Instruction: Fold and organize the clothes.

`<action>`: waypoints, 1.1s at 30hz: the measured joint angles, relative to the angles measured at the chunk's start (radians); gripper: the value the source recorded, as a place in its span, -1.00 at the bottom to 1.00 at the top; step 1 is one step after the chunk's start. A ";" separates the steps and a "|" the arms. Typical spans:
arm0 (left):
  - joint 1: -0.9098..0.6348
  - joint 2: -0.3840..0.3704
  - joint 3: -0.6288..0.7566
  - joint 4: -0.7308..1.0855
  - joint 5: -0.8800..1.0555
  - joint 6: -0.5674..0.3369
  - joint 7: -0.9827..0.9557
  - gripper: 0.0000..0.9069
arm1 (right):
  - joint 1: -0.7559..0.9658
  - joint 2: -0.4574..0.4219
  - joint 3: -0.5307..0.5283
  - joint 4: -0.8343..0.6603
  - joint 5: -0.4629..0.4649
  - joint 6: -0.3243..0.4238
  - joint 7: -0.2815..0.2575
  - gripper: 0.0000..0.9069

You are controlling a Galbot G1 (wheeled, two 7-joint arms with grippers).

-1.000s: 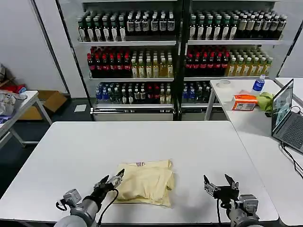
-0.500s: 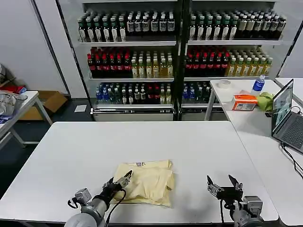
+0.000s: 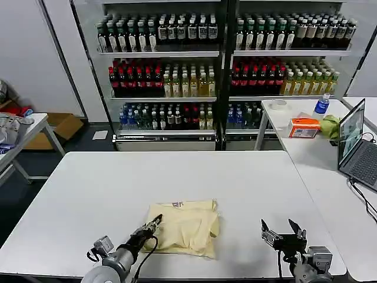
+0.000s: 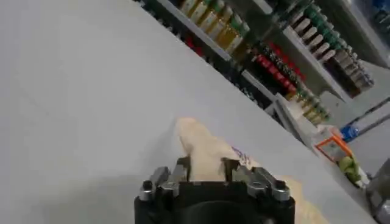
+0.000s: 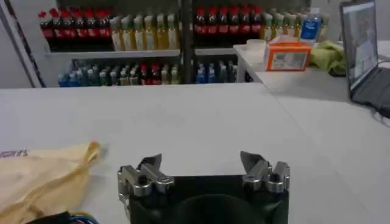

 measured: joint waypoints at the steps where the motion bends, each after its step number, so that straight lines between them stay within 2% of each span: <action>1: 0.000 -0.004 -0.005 0.000 -0.012 0.002 0.000 -0.96 | -0.002 0.001 0.001 0.002 0.000 0.000 0.000 1.00; 13: 0.003 -0.036 -0.089 -0.021 -0.171 0.024 -0.013 -0.96 | -0.011 -0.001 0.017 0.019 0.005 -0.001 0.004 1.00; 19: 0.014 -0.014 -0.193 -0.048 -0.284 0.045 -0.033 -0.96 | -0.003 -0.005 0.019 0.019 0.015 -0.001 0.004 1.00; 23: 0.025 0.054 -0.316 -0.049 -0.364 0.068 -0.043 -0.96 | 0.009 -0.008 0.013 0.014 0.025 0.000 0.004 1.00; 29: 0.065 0.231 -0.527 -0.058 -0.412 0.095 -0.041 -0.96 | 0.038 0.000 -0.008 0.005 0.033 0.001 0.005 1.00; 33: 0.103 0.351 -0.609 -0.099 -0.377 0.104 -0.031 -0.96 | 0.052 0.004 -0.026 0.000 0.031 0.002 0.005 1.00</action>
